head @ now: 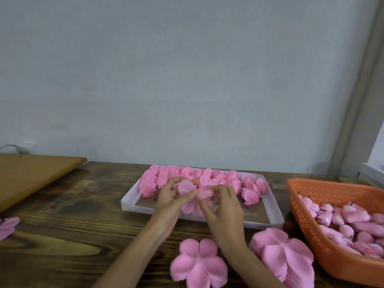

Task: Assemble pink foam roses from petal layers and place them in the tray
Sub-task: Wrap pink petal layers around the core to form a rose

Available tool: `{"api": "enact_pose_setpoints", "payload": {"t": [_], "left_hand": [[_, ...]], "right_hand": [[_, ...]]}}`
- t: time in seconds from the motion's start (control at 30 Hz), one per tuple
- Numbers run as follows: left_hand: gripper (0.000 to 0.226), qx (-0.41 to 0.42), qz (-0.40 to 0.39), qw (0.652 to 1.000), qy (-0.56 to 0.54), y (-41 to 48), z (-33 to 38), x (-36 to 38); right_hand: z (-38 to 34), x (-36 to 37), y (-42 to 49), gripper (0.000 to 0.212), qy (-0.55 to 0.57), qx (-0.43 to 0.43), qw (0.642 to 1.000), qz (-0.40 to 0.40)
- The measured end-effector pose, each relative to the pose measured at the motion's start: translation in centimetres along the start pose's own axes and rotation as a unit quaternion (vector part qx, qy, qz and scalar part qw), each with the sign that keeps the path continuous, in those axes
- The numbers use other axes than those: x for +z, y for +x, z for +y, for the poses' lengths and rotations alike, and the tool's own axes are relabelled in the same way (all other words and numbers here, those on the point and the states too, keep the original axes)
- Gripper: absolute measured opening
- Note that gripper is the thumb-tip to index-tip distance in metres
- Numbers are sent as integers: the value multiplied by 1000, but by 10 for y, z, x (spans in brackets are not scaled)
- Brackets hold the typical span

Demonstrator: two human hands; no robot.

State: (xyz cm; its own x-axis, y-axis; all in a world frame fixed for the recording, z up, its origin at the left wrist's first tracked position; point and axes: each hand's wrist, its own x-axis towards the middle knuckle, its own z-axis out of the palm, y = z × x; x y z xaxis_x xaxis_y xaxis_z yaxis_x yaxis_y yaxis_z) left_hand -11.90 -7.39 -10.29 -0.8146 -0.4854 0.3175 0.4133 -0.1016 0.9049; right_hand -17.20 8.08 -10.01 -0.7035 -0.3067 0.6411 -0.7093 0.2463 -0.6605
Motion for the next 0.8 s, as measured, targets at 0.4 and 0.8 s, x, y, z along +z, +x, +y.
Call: {"api": "enact_pose_setpoints", "payload": {"t": [0.4,0.8], "left_hand": [[42,-46,-27,997,-54,1,4,-1],[20,-27,-16,999,-26,-2,5,3]], "right_hand": [[-6,2,1,45,287,57,956,-5],[-4,0,5,34,332,63,941,-2]]}}
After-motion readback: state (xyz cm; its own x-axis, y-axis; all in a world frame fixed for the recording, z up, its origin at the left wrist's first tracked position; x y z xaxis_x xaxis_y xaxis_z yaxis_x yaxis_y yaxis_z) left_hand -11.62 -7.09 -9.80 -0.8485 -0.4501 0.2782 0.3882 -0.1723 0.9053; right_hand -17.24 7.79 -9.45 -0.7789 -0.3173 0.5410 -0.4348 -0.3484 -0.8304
